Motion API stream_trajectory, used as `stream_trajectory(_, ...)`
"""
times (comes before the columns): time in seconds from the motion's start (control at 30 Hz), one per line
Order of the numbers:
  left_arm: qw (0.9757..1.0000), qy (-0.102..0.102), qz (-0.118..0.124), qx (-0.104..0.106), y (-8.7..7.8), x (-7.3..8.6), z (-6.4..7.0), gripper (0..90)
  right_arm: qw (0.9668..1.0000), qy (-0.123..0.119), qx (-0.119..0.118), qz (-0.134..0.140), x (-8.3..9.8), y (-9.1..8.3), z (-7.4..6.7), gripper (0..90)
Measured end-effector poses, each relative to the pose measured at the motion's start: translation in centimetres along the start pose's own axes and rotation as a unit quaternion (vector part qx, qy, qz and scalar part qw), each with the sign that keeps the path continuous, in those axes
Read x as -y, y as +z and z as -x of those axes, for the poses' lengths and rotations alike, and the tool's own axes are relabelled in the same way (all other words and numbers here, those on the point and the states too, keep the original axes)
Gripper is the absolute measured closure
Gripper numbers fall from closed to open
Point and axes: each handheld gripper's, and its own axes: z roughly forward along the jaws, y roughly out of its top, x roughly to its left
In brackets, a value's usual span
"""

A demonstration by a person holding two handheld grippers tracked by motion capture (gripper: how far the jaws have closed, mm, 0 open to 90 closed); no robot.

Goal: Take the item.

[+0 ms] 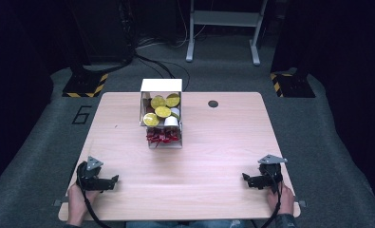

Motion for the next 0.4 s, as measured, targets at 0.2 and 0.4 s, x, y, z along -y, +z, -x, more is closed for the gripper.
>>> stream_trajectory(0.2,0.9992,-0.026,0.024,0.019,0.34,0.81,-0.31,0.0,1.0000,0.000,0.000,0.000,0.00,0.00,0.00,0.0)
stream_trajectory(0.4,0.9992,-0.028,0.021,0.020,0.39,0.69,-0.43,0.0,1.0000,0.000,0.000,0.000,0.00,0.00,0.00,0.0)
